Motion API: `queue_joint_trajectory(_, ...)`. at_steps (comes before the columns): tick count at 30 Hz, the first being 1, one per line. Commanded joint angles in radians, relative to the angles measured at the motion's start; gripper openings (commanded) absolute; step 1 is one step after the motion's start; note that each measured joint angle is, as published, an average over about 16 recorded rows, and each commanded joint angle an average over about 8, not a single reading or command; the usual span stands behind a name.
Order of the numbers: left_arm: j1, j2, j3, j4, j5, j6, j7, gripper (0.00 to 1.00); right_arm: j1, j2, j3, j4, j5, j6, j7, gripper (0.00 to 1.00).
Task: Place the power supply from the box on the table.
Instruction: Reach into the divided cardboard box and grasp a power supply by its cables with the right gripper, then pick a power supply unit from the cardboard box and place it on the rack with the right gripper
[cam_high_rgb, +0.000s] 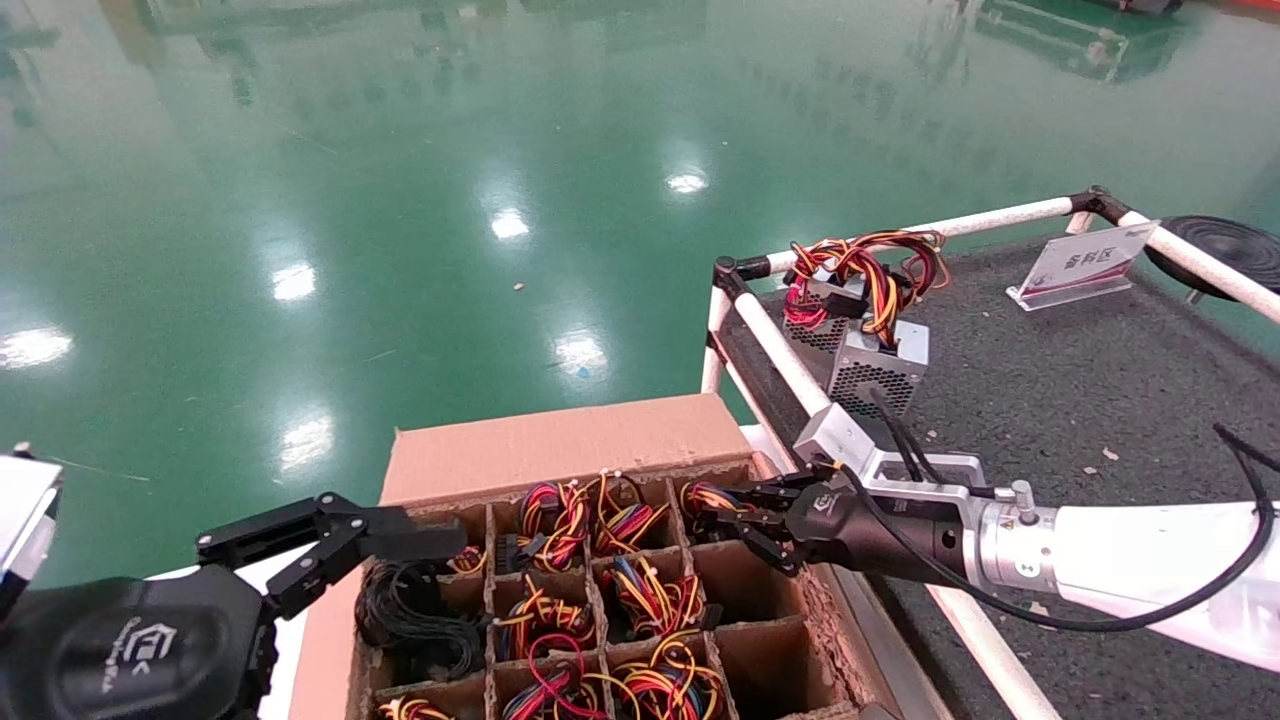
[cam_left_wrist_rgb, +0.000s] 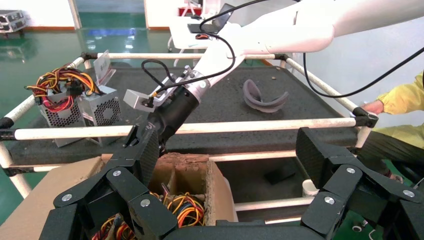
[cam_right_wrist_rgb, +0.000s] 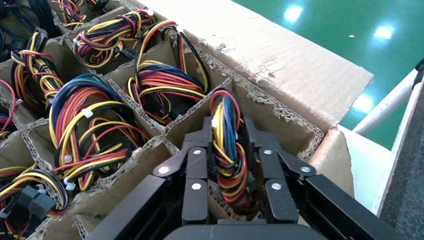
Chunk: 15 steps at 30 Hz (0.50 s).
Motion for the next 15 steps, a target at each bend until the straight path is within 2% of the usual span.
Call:
queue_joint_trajectory(1,0.000,0.000,0.000,0.000,0.000,0.000,0.000,1.00,0.002,-0.002,0.001,-0.010,0.002,0.000,-0.007,0.00)
queue_joint_trajectory(15,0.000,0.000,0.000,0.000,0.000,0.000,0.000,1.00,0.010,-0.001,0.029,-0.044,0.044,-0.029,-0.018,0.00)
